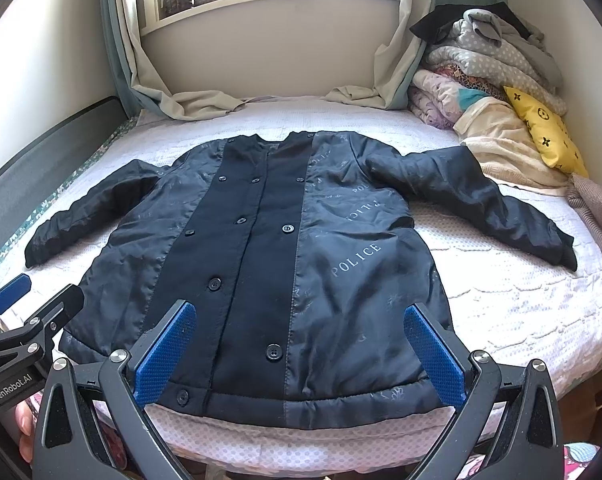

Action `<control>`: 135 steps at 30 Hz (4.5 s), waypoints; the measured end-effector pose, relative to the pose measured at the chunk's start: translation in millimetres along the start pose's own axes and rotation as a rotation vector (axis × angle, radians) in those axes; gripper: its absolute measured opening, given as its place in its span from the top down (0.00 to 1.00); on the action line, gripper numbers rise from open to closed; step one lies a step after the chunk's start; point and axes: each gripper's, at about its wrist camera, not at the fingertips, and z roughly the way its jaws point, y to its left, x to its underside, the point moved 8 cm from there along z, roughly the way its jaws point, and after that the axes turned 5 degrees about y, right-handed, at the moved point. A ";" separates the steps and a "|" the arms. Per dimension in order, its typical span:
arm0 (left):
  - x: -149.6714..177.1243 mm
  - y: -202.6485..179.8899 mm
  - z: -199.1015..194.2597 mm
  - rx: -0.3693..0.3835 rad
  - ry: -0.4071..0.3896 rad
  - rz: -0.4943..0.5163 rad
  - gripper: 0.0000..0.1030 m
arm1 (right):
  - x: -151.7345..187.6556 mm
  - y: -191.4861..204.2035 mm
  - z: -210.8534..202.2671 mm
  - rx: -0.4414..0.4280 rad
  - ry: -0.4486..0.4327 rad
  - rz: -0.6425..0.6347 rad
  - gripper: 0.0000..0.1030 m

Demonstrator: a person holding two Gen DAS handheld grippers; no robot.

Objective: Fold large clothes

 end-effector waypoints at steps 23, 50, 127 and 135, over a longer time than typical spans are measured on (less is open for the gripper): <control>-11.7 18.5 -4.6 -0.003 -0.025 -0.049 0.00 | 3.0 -0.2 5.9 -0.007 0.012 -0.010 0.00; -161.3 144.5 68.1 -0.173 -0.095 -0.113 0.00 | -197.8 8.6 52.9 -0.103 -0.148 -0.079 0.00; -197.5 249.6 64.4 0.048 -0.198 -0.537 0.86 | -172.2 -19.3 139.0 -0.126 0.067 0.104 0.00; -230.1 106.9 71.0 0.255 -0.184 -0.310 0.86 | -170.3 -26.1 136.0 -0.087 0.066 0.098 0.00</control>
